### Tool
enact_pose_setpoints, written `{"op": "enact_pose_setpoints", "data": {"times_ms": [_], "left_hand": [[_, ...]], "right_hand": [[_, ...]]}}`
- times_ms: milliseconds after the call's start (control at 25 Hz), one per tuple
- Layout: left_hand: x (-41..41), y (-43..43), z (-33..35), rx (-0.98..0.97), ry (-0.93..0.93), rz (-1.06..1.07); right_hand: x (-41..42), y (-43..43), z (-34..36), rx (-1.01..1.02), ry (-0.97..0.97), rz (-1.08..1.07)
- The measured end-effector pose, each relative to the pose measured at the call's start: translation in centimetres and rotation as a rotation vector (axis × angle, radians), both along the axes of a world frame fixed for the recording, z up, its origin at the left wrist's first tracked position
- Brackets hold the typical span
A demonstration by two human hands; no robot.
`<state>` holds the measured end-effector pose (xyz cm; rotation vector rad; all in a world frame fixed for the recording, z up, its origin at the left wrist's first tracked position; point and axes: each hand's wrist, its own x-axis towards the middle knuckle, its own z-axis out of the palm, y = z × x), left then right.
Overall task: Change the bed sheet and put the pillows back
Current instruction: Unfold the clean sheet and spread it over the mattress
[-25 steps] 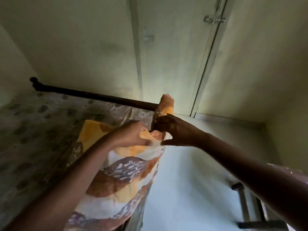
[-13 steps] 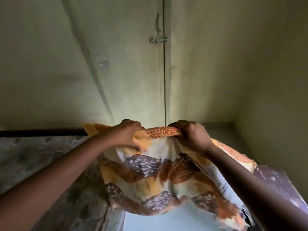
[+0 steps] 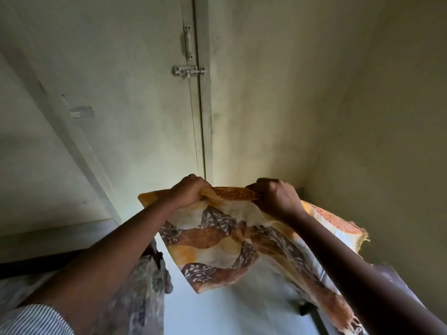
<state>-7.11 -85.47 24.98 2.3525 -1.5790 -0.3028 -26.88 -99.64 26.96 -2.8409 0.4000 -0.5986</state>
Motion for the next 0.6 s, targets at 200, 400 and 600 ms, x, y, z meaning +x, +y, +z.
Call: {"op": "enact_pose_setpoints", "data": {"times_ms": [200, 400, 600], "left_hand": [[10.4, -3.7, -0.2, 0.013, -0.097, 0.015], [19.5, -1.7, -1.3, 0.009, -0.134, 0.124], [27.9, 6.5, -3.2, 0.13, -0.128, 0.347]], "right_hand": [[8.9, 0.1, -2.1, -0.023, -0.078, -0.088], [19.3, 0.1, -4.1, 0.015, -0.043, 0.002], [31.0, 3.3, -5.7, 0.077, 0.06, 0.273]]}}
